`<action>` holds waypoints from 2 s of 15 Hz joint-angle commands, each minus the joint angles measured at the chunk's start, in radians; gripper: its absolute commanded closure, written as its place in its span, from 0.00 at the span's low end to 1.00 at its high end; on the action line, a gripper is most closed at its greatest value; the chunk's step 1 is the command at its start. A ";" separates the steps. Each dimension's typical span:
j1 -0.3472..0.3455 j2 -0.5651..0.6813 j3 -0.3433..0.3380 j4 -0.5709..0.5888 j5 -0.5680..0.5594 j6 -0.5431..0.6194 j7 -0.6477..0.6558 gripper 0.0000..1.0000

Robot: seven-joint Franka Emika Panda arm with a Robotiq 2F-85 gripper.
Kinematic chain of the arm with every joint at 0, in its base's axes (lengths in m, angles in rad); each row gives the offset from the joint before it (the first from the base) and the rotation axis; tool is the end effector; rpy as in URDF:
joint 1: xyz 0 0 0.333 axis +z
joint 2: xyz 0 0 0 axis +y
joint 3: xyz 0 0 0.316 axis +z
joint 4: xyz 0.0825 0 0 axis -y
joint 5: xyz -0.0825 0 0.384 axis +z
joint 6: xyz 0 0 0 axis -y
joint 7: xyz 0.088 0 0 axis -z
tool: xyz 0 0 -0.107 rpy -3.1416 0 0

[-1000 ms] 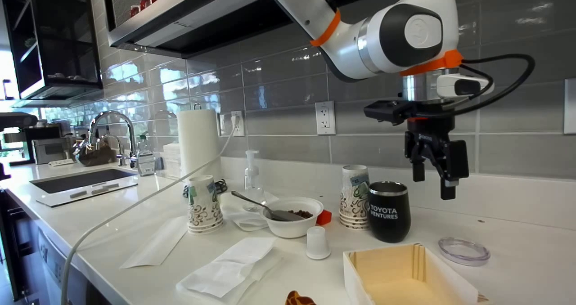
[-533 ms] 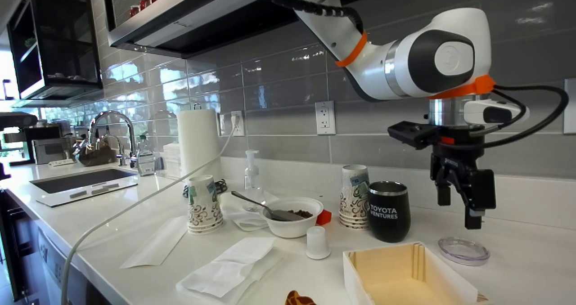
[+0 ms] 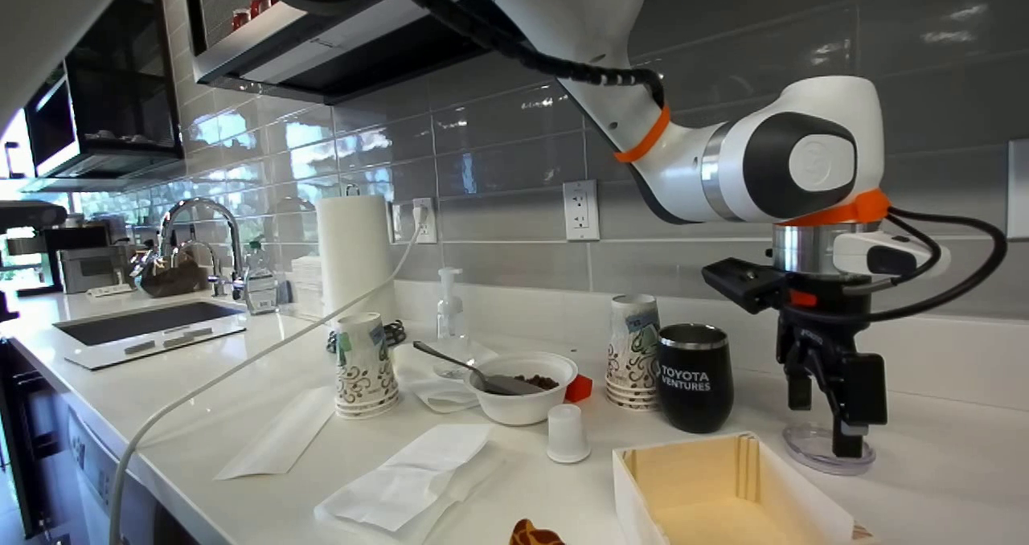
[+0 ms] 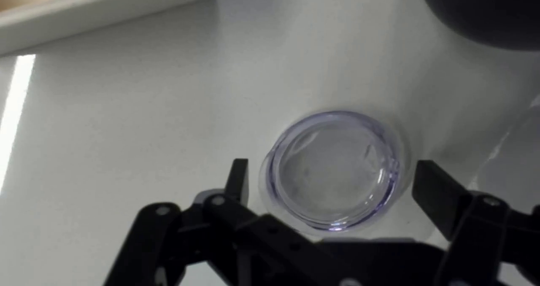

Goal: Put the lid on the black cup

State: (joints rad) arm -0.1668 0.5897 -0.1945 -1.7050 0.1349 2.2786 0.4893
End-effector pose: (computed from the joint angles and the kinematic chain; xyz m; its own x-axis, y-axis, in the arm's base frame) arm 0.6359 -0.2226 0.2550 0.6164 -0.7875 0.0006 -0.7875 -0.6163 0.0060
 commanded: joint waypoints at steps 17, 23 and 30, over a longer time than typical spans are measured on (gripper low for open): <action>0.010 0.077 -0.013 0.067 0.012 0.003 0.031 0.26; 0.014 0.051 -0.018 0.060 0.007 0.004 0.034 0.33; 0.016 -0.079 -0.015 -0.021 0.003 0.002 -0.002 0.33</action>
State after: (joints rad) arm -0.1604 0.5947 -0.2058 -1.6591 0.1347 2.2810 0.5096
